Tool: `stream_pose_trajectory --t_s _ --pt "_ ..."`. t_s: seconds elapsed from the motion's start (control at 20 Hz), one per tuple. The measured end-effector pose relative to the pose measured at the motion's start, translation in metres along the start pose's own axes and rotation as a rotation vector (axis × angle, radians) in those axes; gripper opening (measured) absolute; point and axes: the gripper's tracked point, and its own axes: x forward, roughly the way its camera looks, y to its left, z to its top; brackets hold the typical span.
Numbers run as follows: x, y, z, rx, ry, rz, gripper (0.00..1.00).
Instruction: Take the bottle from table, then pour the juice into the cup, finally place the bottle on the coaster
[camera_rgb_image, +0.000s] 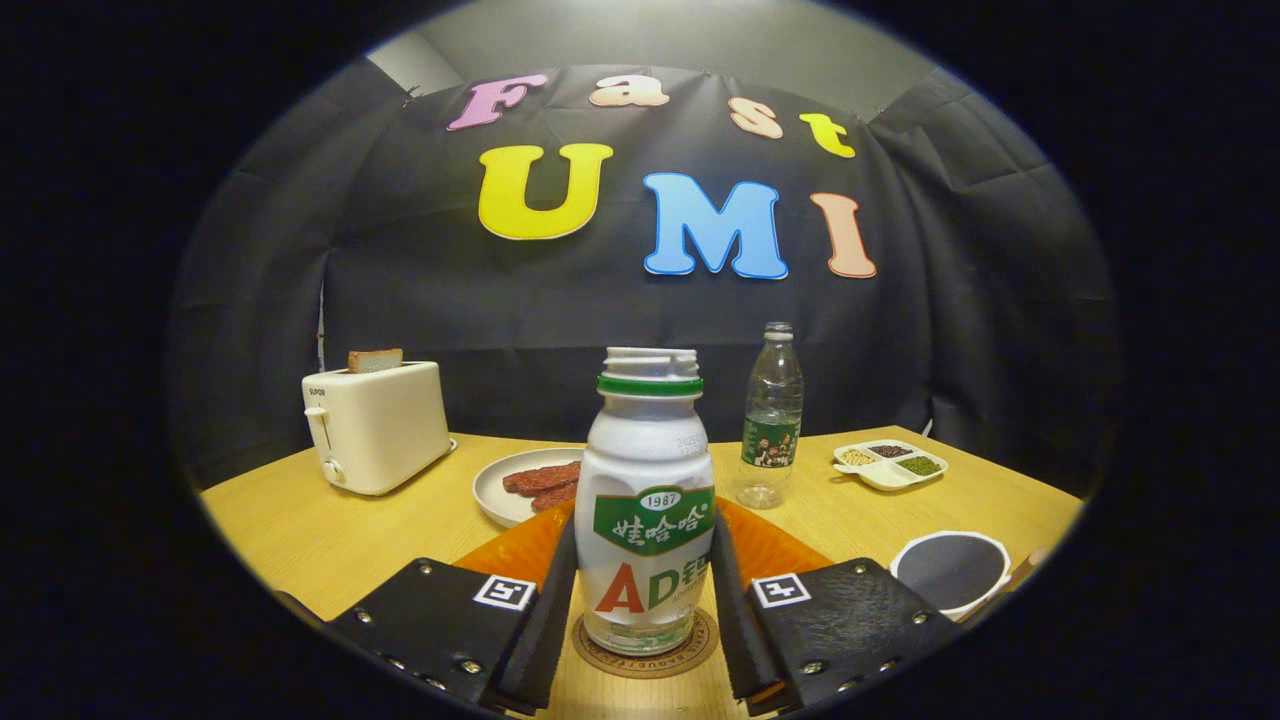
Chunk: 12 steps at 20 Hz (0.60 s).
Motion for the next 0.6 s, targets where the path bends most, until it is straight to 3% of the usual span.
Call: stream_pose_trajectory --t_s 0.35,0.45,0.6 --pt "-0.0008 -0.0043 -0.0013 0.056 -0.006 -0.018 0.64" --pt "-0.0032 -0.0046 -0.0028 0.077 0.002 -0.035 0.7" --pt "-0.005 -0.0025 -0.0019 0.035 0.002 -0.031 0.98"
